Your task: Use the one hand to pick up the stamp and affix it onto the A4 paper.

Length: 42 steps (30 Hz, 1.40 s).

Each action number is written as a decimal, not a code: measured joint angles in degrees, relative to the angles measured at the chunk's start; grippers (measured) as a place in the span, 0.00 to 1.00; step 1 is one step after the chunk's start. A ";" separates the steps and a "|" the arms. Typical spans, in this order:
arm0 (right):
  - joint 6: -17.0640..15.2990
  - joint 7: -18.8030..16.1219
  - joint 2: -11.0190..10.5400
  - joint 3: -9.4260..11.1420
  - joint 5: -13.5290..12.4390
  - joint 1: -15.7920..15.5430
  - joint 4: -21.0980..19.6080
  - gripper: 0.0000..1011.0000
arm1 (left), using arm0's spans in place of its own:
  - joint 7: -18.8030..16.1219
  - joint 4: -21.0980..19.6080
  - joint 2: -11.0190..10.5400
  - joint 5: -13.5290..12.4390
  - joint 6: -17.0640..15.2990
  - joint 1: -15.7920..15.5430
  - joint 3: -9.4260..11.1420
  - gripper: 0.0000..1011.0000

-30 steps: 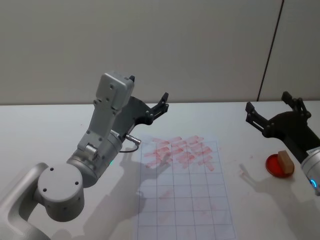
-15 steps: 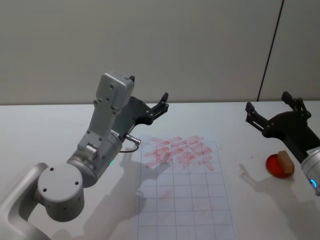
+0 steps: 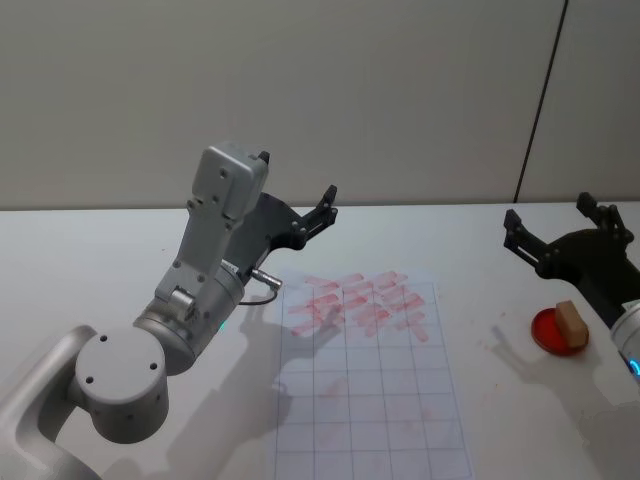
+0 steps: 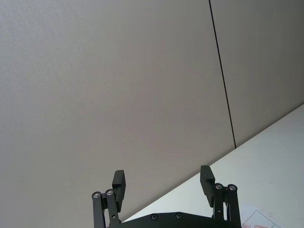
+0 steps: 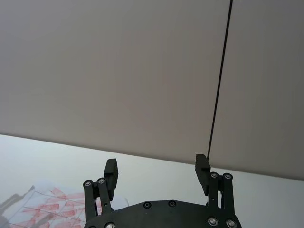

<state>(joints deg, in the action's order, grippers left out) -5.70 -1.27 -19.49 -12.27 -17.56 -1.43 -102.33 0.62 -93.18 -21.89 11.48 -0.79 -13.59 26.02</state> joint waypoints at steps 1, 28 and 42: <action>-0.92 0.41 -0.09 0.19 -0.34 -0.07 -0.13 0.99 | 0.00 0.00 0.00 0.00 0.00 0.00 0.00 0.99; -15.37 5.95 -0.87 2.52 -4.27 -0.61 1.13 0.99 | 0.00 0.00 0.00 0.00 0.00 0.00 0.00 0.99; -19.75 6.34 -0.15 2.15 -2.32 0.15 3.70 0.99 | 0.00 0.00 0.00 0.00 0.00 0.00 0.00 0.99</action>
<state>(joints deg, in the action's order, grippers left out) -25.44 5.07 -19.63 -10.12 -19.88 -1.28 -98.63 0.63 -93.18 -21.89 11.48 -0.80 -13.59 26.02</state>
